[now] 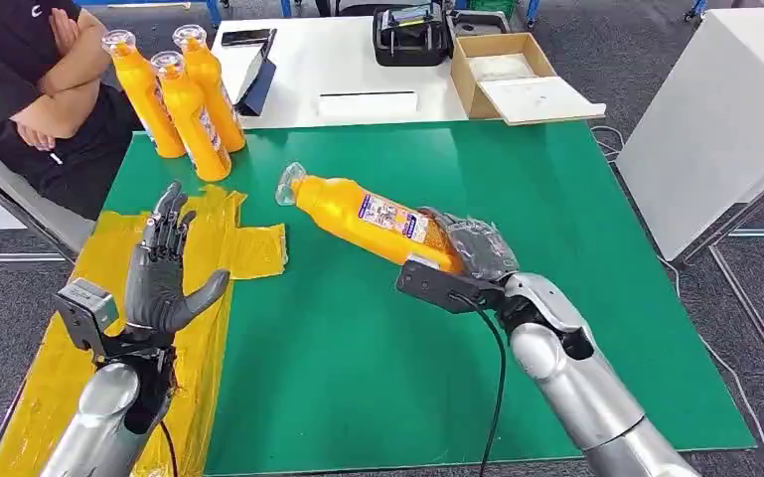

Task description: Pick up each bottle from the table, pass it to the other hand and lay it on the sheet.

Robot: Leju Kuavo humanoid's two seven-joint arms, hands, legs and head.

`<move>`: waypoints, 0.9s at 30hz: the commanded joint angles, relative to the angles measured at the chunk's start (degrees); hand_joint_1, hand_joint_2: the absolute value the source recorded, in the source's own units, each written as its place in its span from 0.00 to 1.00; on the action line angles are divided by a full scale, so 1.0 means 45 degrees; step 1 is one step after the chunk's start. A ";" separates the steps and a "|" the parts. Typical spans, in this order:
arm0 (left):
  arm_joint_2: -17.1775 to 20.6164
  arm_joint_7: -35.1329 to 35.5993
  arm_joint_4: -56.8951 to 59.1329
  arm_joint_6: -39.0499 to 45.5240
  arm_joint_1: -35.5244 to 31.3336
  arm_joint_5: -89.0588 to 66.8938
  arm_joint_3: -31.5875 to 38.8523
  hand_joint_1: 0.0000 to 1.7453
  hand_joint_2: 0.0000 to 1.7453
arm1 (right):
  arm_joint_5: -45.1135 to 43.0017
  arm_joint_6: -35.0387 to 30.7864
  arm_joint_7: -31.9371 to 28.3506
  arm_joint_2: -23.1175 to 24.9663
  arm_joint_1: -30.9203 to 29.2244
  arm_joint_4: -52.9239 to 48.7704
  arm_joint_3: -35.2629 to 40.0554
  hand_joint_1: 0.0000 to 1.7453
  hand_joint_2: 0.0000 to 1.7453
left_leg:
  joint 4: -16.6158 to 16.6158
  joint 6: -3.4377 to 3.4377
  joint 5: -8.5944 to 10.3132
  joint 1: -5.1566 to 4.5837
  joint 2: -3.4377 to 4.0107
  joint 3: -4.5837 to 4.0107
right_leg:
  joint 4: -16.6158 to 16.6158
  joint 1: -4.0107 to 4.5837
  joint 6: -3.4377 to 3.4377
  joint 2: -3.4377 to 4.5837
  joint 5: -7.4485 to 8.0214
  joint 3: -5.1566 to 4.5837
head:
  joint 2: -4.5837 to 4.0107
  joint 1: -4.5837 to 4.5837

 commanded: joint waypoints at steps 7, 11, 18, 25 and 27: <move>-0.0707 0.0632 0.0812 -0.1003 -0.0752 0.1263 -0.0507 0.00 1.00 | -0.0323 -0.0018 0.0067 0.1362 -0.1719 0.1145 0.1228 1.00 1.00 | 0.0004 -0.0037 -0.0006 -0.0002 -0.0009 0.0055 | 0.0007 0.0001 -0.0002 -0.0047 -0.0021 0.0046 | 0.0000 -0.0005; -0.0894 0.1213 0.1242 -0.1781 -0.0978 0.2342 -0.0720 0.00 1.00 | -0.0452 0.0062 0.0225 0.1814 -0.1885 0.1026 0.1520 1.00 1.00 | 0.0004 -0.0031 0.0002 -0.0005 0.0005 0.0030 | 0.0011 -0.0004 -0.0001 -0.0019 -0.0009 0.0018 | 0.0000 0.0000; -0.1226 0.1547 0.2443 -0.1829 -0.1943 0.3522 -0.0423 0.00 1.00 | -0.0851 -0.0009 0.0225 0.2168 -0.2407 0.1444 0.2054 1.00 1.00 | 0.0004 -0.0034 0.0010 -0.0011 -0.0014 0.0020 | 0.0016 -0.0008 -0.0001 -0.0045 -0.0009 0.0011 | 0.0000 -0.0010; -0.1372 0.2088 0.3247 -0.2878 -0.2358 0.4771 -0.0401 0.00 1.00 | -0.0924 -0.0055 0.0206 0.2587 -0.2597 0.1617 0.2253 1.00 1.00 | 0.0026 -0.0065 -0.0030 -0.0010 0.0000 0.0073 | 0.0035 -0.0003 -0.0002 -0.0061 -0.0045 0.0065 | 0.0000 0.0000; -0.1414 0.2083 0.3243 -0.2877 -0.2384 0.4766 -0.0428 0.00 1.00 | -0.0922 -0.0059 0.0205 0.2594 -0.2582 0.1618 0.2262 1.00 1.00 | -0.0001 -0.0048 0.0001 -0.0006 -0.0015 0.0051 | 0.0008 -0.0003 -0.0003 -0.0047 -0.0021 0.0045 | 0.0000 -0.0010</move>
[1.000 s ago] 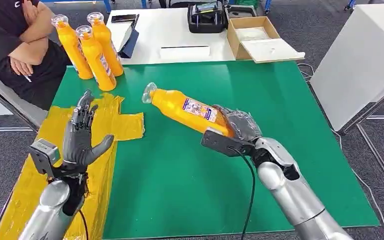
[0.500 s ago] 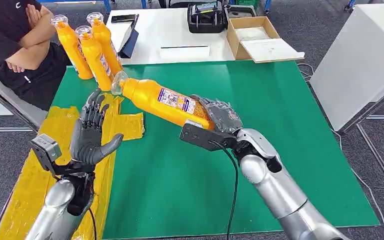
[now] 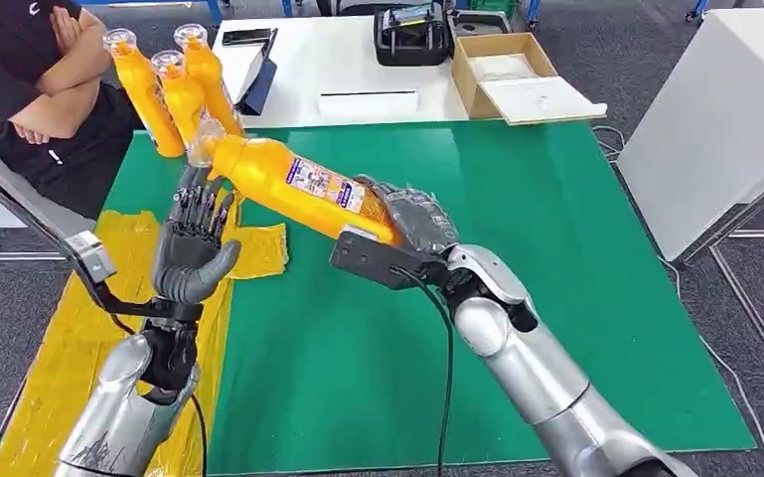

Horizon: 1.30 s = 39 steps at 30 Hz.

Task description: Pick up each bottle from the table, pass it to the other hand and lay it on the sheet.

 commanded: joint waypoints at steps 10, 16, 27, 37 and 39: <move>-0.0605 0.0520 0.2183 -0.0349 -0.1356 0.0852 -0.0110 0.00 1.00 | 0.0013 0.0091 0.0046 0.0702 -0.0752 0.0613 0.1042 1.00 1.00 | 0.0008 -0.0022 -0.0013 -0.0006 -0.0020 0.0025 | 0.0012 -0.0003 0.0003 -0.0058 -0.0024 0.0028 | 0.0000 -0.0005; -0.0667 0.0633 0.3022 -0.0202 -0.2042 0.1168 0.0075 0.00 1.00 | 0.0068 0.0050 0.0285 0.0739 -0.0751 0.0429 0.0840 1.00 1.00 | 0.0022 -0.0036 -0.0033 -0.0005 -0.0022 0.0055 | 0.0022 0.0001 0.0005 -0.0078 -0.0043 0.0064 | 0.0000 -0.0005; -0.0783 0.0665 0.1937 -0.0273 -0.1839 0.1821 0.0121 0.00 1.00 | 0.0173 0.0337 0.0206 0.1086 -0.0451 0.0535 0.1091 1.00 1.00 | 0.0017 -0.0030 -0.0032 -0.0001 -0.0010 0.0044 | 0.0014 0.0004 0.0001 -0.0054 -0.0038 0.0050 | 0.0000 0.0000; -0.1424 0.1083 0.1620 -0.0367 -0.2214 0.2825 -0.0333 0.00 1.00 | -0.0169 0.0293 -0.0088 0.1535 -0.0132 0.1606 0.1527 1.00 1.00 | 0.0010 -0.0028 -0.0022 0.0002 -0.0036 0.0044 | 0.0004 0.0007 0.0006 -0.0079 -0.0035 0.0057 | 0.0000 -0.0005; -0.1516 0.1084 0.1473 -0.0304 -0.2170 0.2892 -0.0431 0.00 1.00 | -0.0225 0.0288 -0.0123 0.1602 -0.0127 0.1758 0.1558 1.00 1.00 | 0.0001 -0.0017 -0.0008 0.0007 -0.0023 0.0019 | -0.0006 0.0009 0.0002 -0.0046 -0.0015 0.0027 | 0.0000 0.0000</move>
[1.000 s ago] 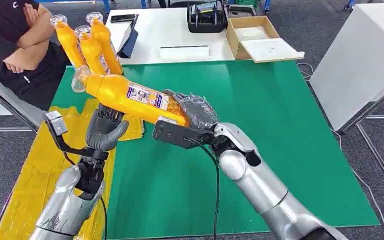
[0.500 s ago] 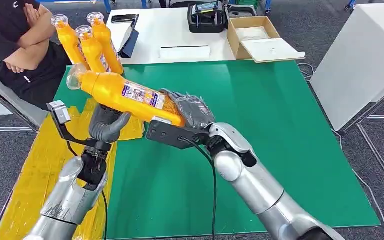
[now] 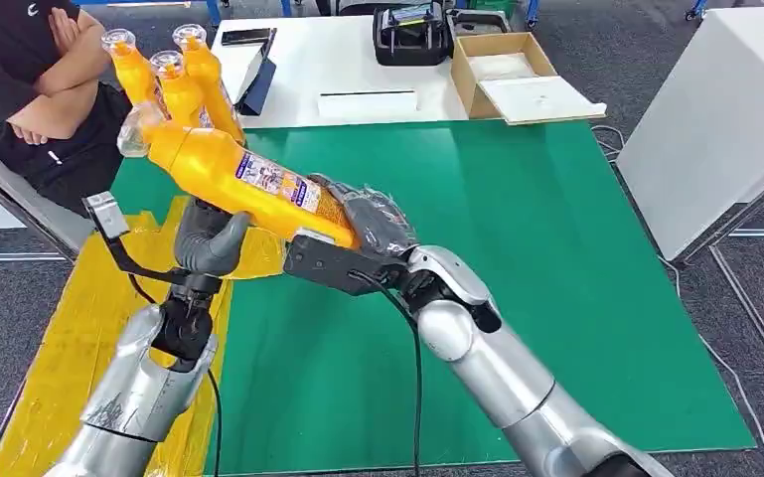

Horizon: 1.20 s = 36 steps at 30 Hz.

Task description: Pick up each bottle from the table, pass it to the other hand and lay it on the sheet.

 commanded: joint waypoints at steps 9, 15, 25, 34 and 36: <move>-0.0840 0.0280 -0.0277 0.0235 -0.0559 0.0440 -0.0355 0.00 1.00 | -0.0250 0.0136 -0.0311 0.0549 -0.0049 0.1543 0.0995 1.00 1.00 | 0.0020 -0.0033 -0.0040 -0.0003 -0.0022 0.0061 | 0.0016 0.0002 0.0002 -0.0074 -0.0047 0.0078 | 0.0000 0.0010; -0.0984 0.0391 -0.0732 0.0444 -0.0421 0.0298 -0.0474 0.40 1.00 | -0.0266 0.0137 -0.0280 0.0832 -0.0124 0.1926 0.1049 1.00 1.00 | 0.0002 -0.0014 -0.0009 -0.0001 -0.0012 0.0013 | 0.0000 0.0001 0.0001 -0.0035 -0.0013 0.0022 | 0.0000 0.0005; -0.1156 0.0369 -0.0489 0.0489 -0.0735 0.0120 -0.0748 1.00 1.00 | -0.0350 0.0052 -0.0407 0.0746 0.0000 0.2136 0.0937 1.00 1.00 | 0.0007 -0.0017 -0.0012 0.0005 -0.0035 0.0023 | -0.0002 0.0008 0.0003 -0.0064 -0.0021 0.0040 | 0.0000 0.0010; -0.1162 0.0374 -0.0304 0.0498 -0.0907 0.0096 -0.0747 1.00 1.00 | -0.0330 -0.0008 -0.0433 0.0626 0.0174 0.2101 0.0854 1.00 1.00 | 0.0009 -0.0023 -0.0018 -0.0002 -0.0051 0.0042 | 0.0004 0.0003 0.0002 -0.0090 -0.0035 0.0061 | 0.0000 0.0005; -0.1099 0.0318 -0.0383 0.0582 -0.0852 -0.0142 -0.0690 1.00 1.00 | -0.0171 -0.0060 -0.0405 0.0594 0.0347 0.1860 0.0653 1.00 1.00 | 0.0012 -0.0025 -0.0018 0.0003 -0.0053 0.0038 | 0.0005 0.0007 0.0003 -0.0092 -0.0036 0.0058 | 0.0000 0.0005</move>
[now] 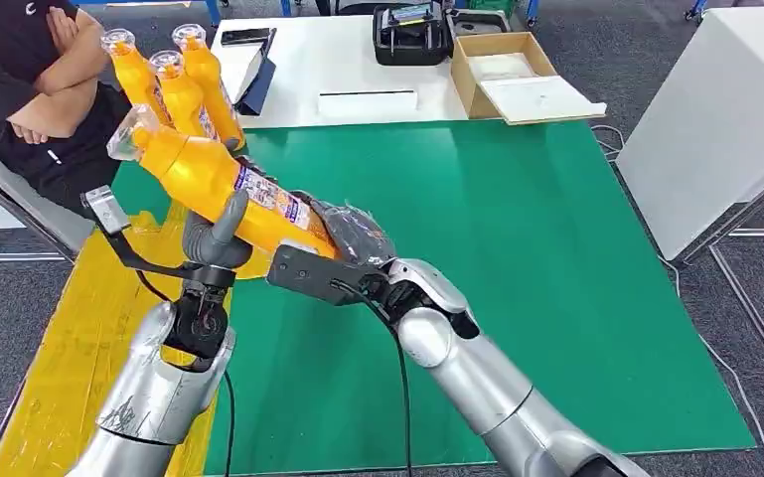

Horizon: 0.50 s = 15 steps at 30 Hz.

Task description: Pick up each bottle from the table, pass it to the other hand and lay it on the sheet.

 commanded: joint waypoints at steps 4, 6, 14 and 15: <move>0.0027 0.0043 0.0565 0.0154 -0.0733 -0.0443 -0.0230 1.00 1.00 | -0.0069 -0.0142 -0.0279 -0.0532 0.0476 -0.0004 -0.0093 0.13 1.00 | 0.0005 -0.0025 -0.0019 0.0005 -0.0054 0.0050 | -0.0002 0.0010 0.0004 -0.0093 -0.0036 0.0069 | 0.0000 0.0000; 0.0056 0.0032 0.0577 0.0132 -0.0709 -0.0462 -0.0214 1.00 1.00 | -0.0098 -0.0088 -0.0325 -0.0611 0.0465 -0.0055 -0.0137 0.13 1.00 | 0.0002 -0.0018 -0.0012 0.0006 -0.0045 0.0034 | -0.0005 0.0010 0.0004 -0.0075 -0.0025 0.0051 | 0.0000 0.0000; 0.0081 0.0016 0.0669 0.0124 -0.0682 -0.0505 -0.0193 1.00 1.00 | -0.0732 -0.0170 -0.0699 -0.0826 0.0737 -0.0522 -0.0675 0.00 0.00 | 0.0002 -0.0015 -0.0005 0.0004 -0.0032 0.0013 | -0.0002 0.0006 0.0001 -0.0053 -0.0014 0.0026 | 0.0000 0.0005; 0.0143 -0.0015 0.0754 0.0056 -0.0677 -0.0521 -0.0198 1.00 1.00 | -0.0986 -0.0225 -0.0829 -0.1059 0.0816 -0.0783 -0.0922 0.00 0.00 | 0.0008 -0.0023 -0.0014 0.0004 -0.0048 0.0032 | 0.0003 0.0008 0.0003 -0.0083 -0.0028 0.0052 | 0.0000 0.0005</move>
